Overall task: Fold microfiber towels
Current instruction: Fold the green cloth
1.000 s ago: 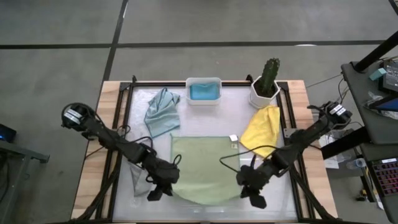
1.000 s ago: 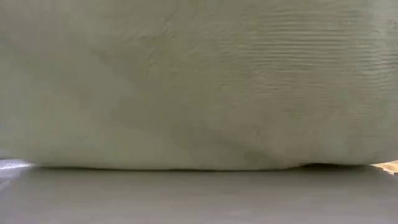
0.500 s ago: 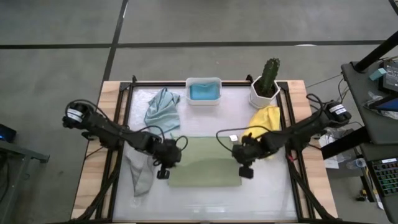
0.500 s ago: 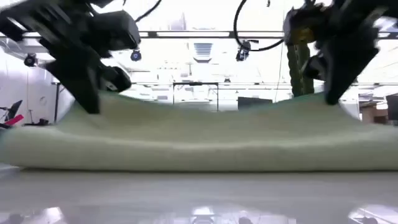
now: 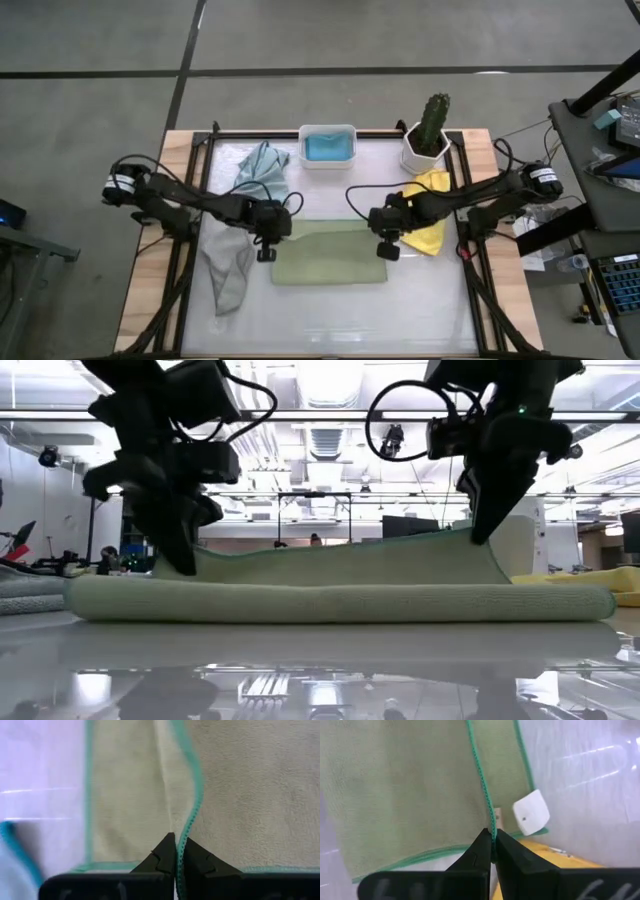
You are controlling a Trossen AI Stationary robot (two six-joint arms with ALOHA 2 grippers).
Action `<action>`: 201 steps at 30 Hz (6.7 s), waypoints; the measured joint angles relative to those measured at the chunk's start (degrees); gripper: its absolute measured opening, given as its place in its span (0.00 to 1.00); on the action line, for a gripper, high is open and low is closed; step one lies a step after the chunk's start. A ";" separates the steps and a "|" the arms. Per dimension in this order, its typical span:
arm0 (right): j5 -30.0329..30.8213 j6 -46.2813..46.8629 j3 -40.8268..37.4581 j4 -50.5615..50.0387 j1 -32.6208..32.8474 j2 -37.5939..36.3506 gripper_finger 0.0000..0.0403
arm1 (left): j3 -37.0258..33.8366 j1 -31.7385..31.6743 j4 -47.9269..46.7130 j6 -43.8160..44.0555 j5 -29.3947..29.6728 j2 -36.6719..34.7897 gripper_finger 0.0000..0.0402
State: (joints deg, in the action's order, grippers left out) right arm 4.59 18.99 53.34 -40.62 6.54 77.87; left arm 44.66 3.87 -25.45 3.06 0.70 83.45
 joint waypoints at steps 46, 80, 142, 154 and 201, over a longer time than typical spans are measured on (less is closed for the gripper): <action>2.55 -2.95 -3.48 4.07 -4.21 0.04 0.28 | 0.70 -3.92 2.86 -3.31 8.41 6.40 0.13; 2.44 8.52 -5.46 24.68 8.71 0.11 0.24 | 2.75 11.79 -0.38 7.60 11.62 -2.76 0.41; -9.74 11.30 -5.84 27.33 -4.26 2.37 0.19 | 0.31 16.14 6.97 18.68 13.19 1.72 0.23; -16.79 5.47 -5.84 19.66 -0.13 0.61 0.38 | 2.23 18.82 13.16 20.86 1.91 1.74 0.28; -12.43 15.09 -8.87 23.83 -8.71 9.02 0.50 | 4.44 23.73 12.96 18.64 19.16 7.38 0.51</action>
State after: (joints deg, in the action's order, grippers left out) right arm -7.84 34.07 44.47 -16.79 -2.17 86.89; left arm 49.10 27.59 -12.49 21.69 19.86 90.83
